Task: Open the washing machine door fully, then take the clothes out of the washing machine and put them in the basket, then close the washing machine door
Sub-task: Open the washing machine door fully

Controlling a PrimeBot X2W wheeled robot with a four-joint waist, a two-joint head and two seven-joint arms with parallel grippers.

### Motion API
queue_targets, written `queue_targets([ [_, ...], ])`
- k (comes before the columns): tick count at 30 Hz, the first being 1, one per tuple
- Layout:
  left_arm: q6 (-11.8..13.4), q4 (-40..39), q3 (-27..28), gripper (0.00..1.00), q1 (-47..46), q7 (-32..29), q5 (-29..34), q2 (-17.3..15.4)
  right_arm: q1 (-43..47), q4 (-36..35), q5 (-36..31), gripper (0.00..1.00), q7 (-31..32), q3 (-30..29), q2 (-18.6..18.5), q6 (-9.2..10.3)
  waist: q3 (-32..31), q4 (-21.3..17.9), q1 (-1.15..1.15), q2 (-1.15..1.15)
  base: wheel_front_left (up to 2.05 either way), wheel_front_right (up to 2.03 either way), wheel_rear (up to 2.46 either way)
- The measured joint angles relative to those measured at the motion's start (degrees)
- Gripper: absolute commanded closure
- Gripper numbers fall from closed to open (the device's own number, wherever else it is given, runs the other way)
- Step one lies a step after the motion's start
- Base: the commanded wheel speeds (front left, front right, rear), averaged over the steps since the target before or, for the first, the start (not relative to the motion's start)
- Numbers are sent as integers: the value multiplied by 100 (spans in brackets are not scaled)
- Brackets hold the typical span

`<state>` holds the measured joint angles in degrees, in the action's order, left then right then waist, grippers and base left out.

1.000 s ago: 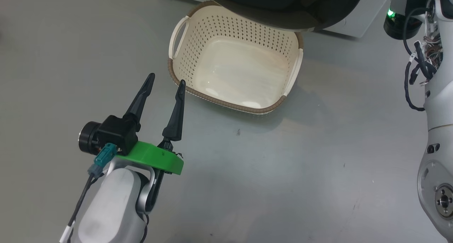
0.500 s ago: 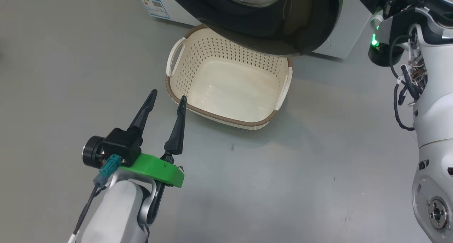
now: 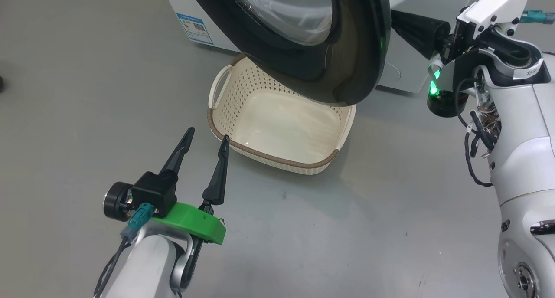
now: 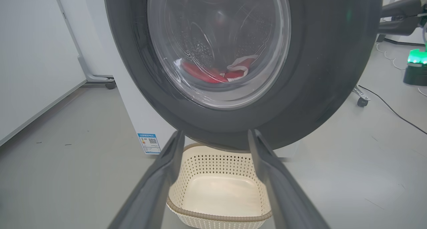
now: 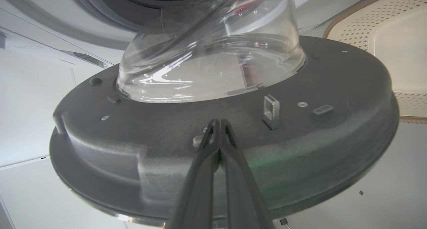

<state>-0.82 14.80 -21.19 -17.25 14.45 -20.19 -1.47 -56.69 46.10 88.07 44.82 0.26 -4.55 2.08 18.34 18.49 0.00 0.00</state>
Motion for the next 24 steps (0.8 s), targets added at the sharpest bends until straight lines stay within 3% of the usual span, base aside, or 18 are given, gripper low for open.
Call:
queue_targets([
  [24,0,-30,-51,0,107,0,38,-4,354,-364,973,100,78,1193,22,104,-117,30,0,0,0,0,0],
])
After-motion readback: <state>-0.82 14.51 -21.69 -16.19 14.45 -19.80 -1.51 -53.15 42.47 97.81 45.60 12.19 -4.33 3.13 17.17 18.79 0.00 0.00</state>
